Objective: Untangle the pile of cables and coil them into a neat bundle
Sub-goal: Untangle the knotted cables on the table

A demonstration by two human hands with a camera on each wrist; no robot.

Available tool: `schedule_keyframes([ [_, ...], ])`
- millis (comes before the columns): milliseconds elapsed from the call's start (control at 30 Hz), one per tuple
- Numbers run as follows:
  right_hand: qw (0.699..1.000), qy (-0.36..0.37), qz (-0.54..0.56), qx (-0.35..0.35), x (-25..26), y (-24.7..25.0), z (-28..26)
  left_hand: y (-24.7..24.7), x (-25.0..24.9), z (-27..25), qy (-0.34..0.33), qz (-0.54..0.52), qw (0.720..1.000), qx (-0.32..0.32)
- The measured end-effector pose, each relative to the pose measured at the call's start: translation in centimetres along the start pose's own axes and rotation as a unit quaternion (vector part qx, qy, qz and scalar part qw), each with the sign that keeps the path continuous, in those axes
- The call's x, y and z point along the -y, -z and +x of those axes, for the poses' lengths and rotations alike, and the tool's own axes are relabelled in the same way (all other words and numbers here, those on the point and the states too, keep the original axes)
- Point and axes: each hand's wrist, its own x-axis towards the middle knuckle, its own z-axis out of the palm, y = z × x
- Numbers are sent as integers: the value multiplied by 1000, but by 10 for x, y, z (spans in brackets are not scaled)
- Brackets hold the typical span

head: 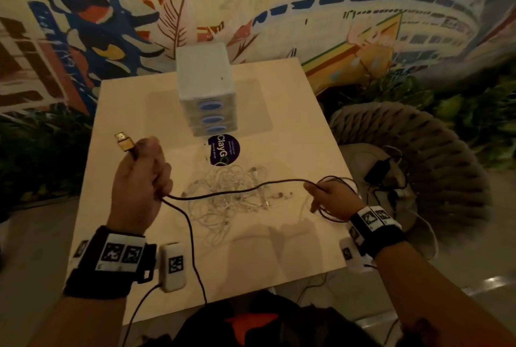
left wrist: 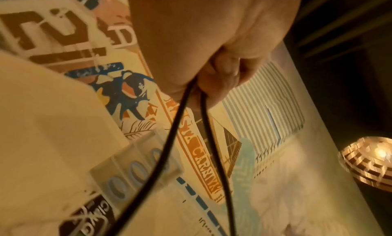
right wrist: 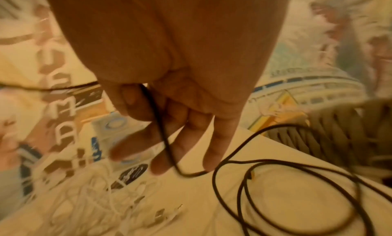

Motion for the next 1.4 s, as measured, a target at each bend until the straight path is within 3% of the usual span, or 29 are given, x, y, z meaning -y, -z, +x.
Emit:
schedule_keyframes([
  [67, 999, -14, 38, -30, 3, 2, -4, -5, 5, -4, -33, 165, 986, 19],
  [133, 999, 16, -1, -35, 23, 4, -8, -20, 14, -9, -94, 356, 929, 41],
  [200, 996, 55, -72, -7, 53, 4, -13, -40, 22, -15, -163, 441, 881, 58],
  [333, 974, 171, -133, 62, 108, 1, -24, -72, 37, -28, -191, 500, 830, 156],
  [433, 956, 243, -136, 97, 131, 0, -32, -84, 47, -36, -165, 503, 817, 229],
  [600, 970, 224, -81, 55, 112, 0, -27, -69, 55, -30, -172, 578, 775, 186],
  [633, 973, 215, -74, 40, 103, 1, -24, -63, 56, -28, -176, 582, 777, 162],
  [733, 983, 172, -61, -19, 67, 3, -15, -43, 47, -19, -178, 514, 837, 58],
  [833, 991, 101, -76, -43, 25, 7, -7, -18, 38, -8, -203, 520, 828, -48],
  [900, 992, 52, -99, -57, 2, 11, -5, -2, 35, -2, -182, 512, 832, -113],
  [1033, 996, -2, 6, -87, -22, 22, -5, 22, 29, 5, -163, 495, 835, -177],
  [1233, 996, 63, 18, -62, 20, 25, -7, -8, 32, -2, -188, 518, 825, -122],
  [1400, 990, 143, -2, 1, 93, 19, -19, -59, 37, -15, -163, 525, 830, 94],
])
